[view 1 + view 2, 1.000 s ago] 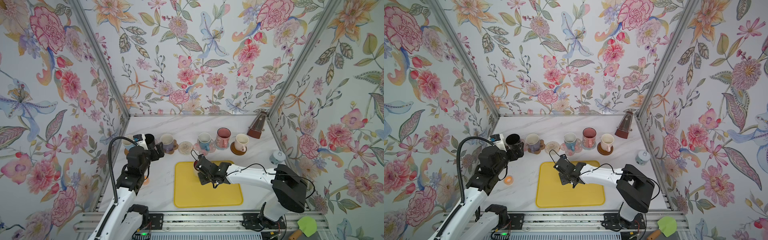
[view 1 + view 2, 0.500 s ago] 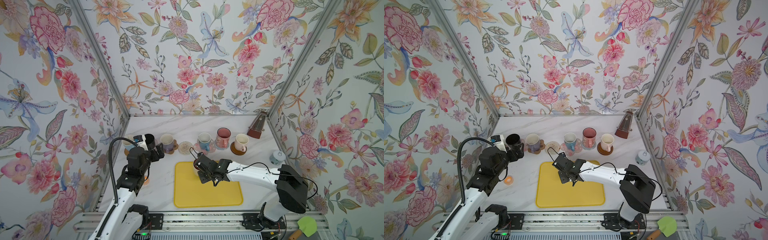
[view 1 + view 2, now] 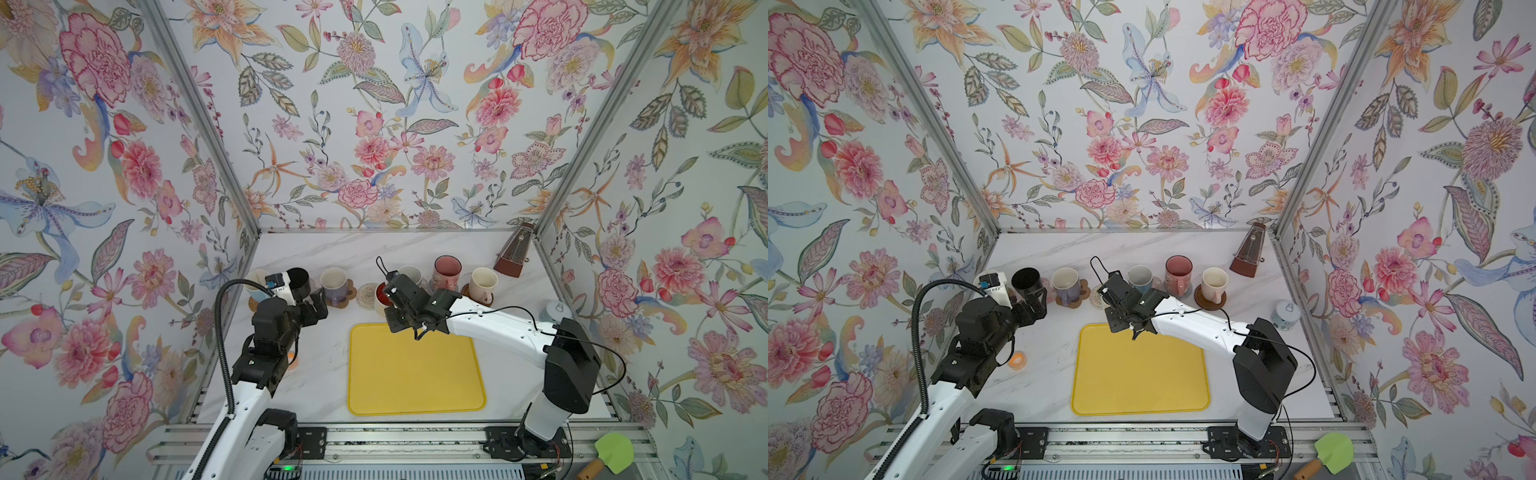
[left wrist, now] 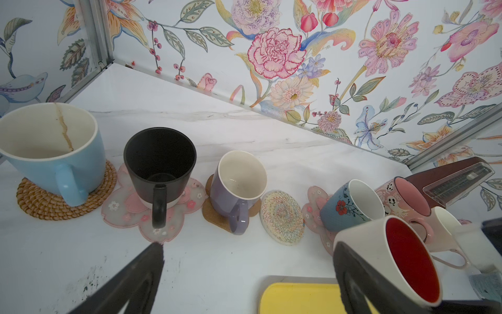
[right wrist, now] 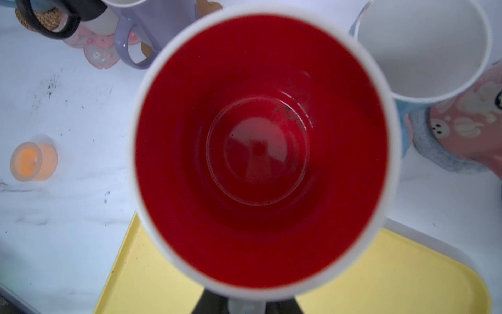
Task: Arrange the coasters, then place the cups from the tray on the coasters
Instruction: 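Lift the red-inside mug with the right gripper toward the round woven coaster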
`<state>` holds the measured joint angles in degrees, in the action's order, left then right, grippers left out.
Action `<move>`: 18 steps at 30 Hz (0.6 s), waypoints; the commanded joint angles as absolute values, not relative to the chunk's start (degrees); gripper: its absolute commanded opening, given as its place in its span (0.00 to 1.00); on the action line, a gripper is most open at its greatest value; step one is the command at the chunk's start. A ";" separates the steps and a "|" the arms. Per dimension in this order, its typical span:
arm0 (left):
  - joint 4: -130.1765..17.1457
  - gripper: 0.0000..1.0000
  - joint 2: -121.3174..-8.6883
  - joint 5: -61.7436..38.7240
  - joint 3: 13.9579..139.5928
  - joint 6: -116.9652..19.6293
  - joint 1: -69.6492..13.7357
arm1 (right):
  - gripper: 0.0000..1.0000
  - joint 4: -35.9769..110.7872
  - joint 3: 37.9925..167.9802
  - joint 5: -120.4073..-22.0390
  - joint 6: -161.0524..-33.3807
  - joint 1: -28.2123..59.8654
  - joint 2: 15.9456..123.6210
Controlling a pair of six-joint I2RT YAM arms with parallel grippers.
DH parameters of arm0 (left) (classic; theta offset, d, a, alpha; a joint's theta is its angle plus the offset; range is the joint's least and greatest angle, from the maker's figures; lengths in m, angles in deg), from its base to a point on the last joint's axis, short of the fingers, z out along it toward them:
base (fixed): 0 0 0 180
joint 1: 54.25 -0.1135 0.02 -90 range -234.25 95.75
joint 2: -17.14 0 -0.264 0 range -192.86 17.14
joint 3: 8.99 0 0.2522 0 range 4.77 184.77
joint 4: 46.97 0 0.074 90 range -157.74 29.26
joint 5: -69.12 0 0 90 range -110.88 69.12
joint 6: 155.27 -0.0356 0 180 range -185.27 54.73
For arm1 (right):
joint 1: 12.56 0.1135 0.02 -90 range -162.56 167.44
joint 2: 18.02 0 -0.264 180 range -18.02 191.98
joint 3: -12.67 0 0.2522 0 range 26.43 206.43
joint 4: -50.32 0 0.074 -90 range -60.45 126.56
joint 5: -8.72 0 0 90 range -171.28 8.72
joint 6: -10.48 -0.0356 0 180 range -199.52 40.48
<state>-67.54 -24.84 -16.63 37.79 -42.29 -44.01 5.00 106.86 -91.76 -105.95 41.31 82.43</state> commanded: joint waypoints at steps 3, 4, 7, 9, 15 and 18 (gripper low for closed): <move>-66.71 0.99 -23.98 -17.38 36.76 -42.25 -44.36 | 0.00 8.71 112.51 -90.95 -102.53 38.42 86.74; -66.63 0.99 -23.99 -17.42 36.72 -42.33 -44.36 | 0.00 8.69 113.90 -90.94 -102.08 38.12 87.84; -66.71 0.99 -23.99 -17.83 36.70 -42.33 -44.39 | 0.00 9.01 116.91 -90.97 -101.16 37.64 91.17; -66.71 0.99 -23.91 -17.94 36.69 -42.38 -44.36 | 0.00 9.21 118.69 -91.38 -100.76 37.60 93.36; -66.89 0.99 -23.66 -18.08 36.77 -42.42 -44.37 | 0.00 9.39 123.87 -91.90 -100.23 37.52 99.00; -66.89 0.99 -23.42 -18.39 36.76 -42.42 -44.35 | 0.00 9.47 125.55 -91.61 -99.97 37.40 100.84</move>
<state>-67.50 -24.29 -17.02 37.24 -42.29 -44.01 6.38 122.31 -90.71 -101.10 37.48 100.59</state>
